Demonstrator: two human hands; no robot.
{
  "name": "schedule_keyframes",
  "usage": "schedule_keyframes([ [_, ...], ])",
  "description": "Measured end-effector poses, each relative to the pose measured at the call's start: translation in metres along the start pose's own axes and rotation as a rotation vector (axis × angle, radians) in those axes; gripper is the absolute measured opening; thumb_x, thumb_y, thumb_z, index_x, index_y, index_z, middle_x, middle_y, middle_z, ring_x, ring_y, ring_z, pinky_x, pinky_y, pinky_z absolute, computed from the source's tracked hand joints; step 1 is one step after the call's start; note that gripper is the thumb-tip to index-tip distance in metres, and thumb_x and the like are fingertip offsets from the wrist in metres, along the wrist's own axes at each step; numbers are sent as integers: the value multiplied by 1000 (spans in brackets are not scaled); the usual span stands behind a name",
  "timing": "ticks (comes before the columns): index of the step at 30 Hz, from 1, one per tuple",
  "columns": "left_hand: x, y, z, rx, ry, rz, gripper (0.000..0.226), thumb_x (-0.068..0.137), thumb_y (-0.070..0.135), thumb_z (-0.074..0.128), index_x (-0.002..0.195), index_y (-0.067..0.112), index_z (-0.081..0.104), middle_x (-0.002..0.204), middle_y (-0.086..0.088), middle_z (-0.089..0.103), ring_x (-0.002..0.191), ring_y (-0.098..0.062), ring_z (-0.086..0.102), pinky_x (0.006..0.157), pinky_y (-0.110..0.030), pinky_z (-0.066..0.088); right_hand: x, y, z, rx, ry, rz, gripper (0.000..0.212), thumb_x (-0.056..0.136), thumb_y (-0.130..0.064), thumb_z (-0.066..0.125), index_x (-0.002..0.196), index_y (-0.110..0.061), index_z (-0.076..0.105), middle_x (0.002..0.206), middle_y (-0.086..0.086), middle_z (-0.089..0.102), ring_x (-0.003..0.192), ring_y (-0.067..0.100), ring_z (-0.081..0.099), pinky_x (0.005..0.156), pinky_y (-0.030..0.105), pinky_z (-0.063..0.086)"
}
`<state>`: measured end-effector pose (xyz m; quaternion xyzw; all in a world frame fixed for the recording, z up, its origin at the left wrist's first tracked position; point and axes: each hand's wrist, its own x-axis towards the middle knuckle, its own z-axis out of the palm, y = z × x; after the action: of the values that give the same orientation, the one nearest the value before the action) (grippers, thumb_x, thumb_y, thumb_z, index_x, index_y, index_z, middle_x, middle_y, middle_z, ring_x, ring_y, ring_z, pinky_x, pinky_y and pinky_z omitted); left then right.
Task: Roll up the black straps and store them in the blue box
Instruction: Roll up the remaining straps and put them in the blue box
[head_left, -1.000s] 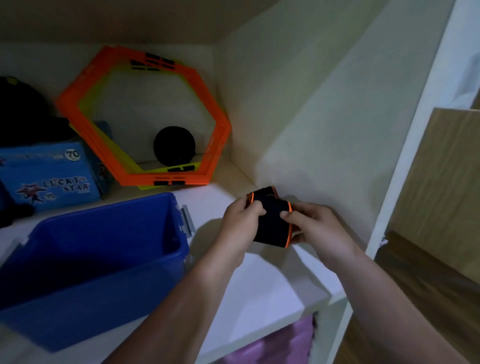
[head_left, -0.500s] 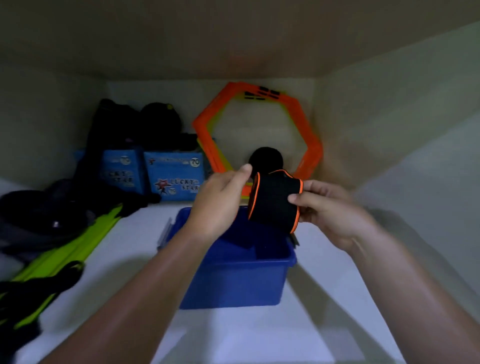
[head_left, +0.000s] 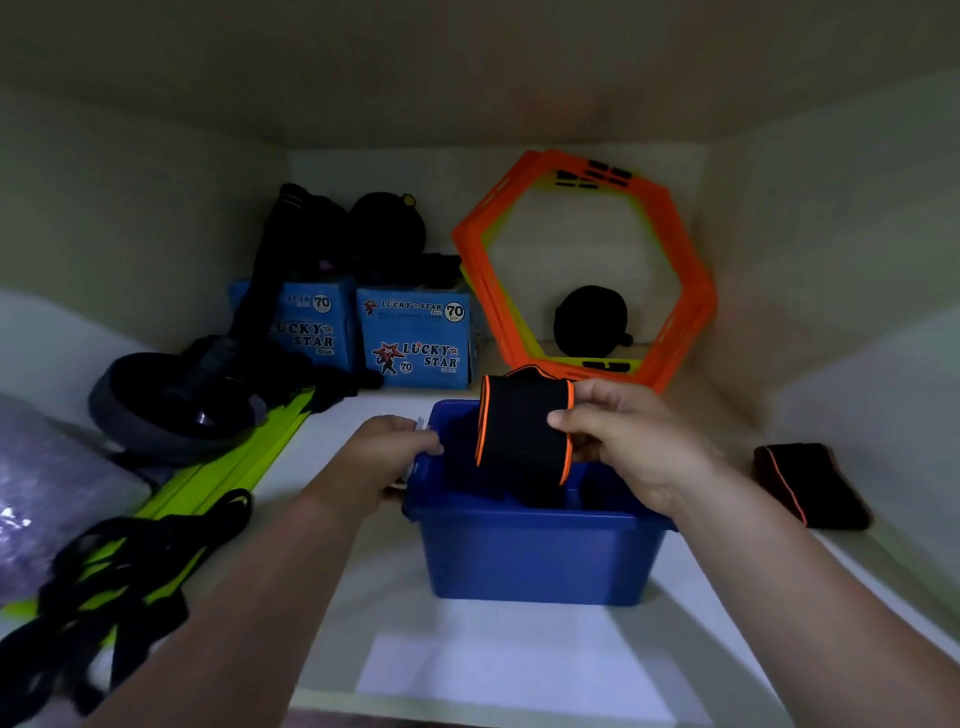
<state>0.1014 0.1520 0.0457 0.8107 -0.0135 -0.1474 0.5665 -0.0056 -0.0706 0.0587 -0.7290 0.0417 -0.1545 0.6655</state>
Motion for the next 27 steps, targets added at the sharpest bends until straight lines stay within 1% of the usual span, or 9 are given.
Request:
schedule_keyframes([
  [3,5,-4,5,-100,30,63,48,80,5,72,126,8,59,108,-18,69,87,-32,67,59,-32,51,3,2,4,-23,-4,18,22,87,-3,71,109,-3,71,93,12,76,84,24,68,74,40,55],
  [5,6,-7,8,-119,76,137,49,81,4,72,128,11,58,108,-20,70,87,-34,71,65,-36,56,4,3,5,-31,-8,32,22,87,-2,71,109,-3,71,93,14,75,84,24,68,74,40,56],
  [8,-2,-10,11,-117,140,271,37,84,4,70,118,17,62,88,-12,74,77,-32,72,73,-44,60,6,4,9,-45,-14,64,18,89,1,68,107,-1,69,89,14,73,77,21,68,66,33,57],
  [10,-11,-16,14,-110,171,402,29,85,4,67,104,26,65,69,-6,73,67,-33,71,68,-46,58,7,5,13,-69,-19,93,14,89,3,67,102,-4,68,85,12,72,71,19,68,58,29,55],
  [13,-21,-28,18,-31,244,546,34,85,11,68,115,28,66,66,-4,70,66,-29,68,62,-41,54,8,11,17,-126,-45,158,15,90,3,67,103,-5,68,82,10,71,67,17,67,54,26,54],
  [17,-33,-40,21,33,307,566,46,86,16,68,127,35,59,66,16,68,63,-3,63,61,-22,46,13,28,28,-256,-96,279,12,90,3,65,94,-9,64,78,10,65,63,17,62,52,26,54],
  [21,-41,-47,18,21,304,551,45,87,21,68,128,36,58,68,19,66,65,-3,63,65,-28,50,14,48,40,-387,-132,373,19,91,6,63,102,-9,61,81,11,62,65,20,62,49,26,56],
  [23,-41,-47,16,9,296,550,49,87,21,68,133,33,57,72,11,68,68,-8,66,69,-35,56,13,56,44,-467,-151,375,19,92,5,63,106,-7,61,82,11,63,66,22,63,56,30,61],
  [27,-38,-45,13,2,276,552,52,85,22,69,134,34,56,71,7,70,73,-17,70,75,-49,60,17,58,48,-629,-163,343,17,91,-2,64,108,-2,66,82,20,69,67,33,66,77,51,62],
])
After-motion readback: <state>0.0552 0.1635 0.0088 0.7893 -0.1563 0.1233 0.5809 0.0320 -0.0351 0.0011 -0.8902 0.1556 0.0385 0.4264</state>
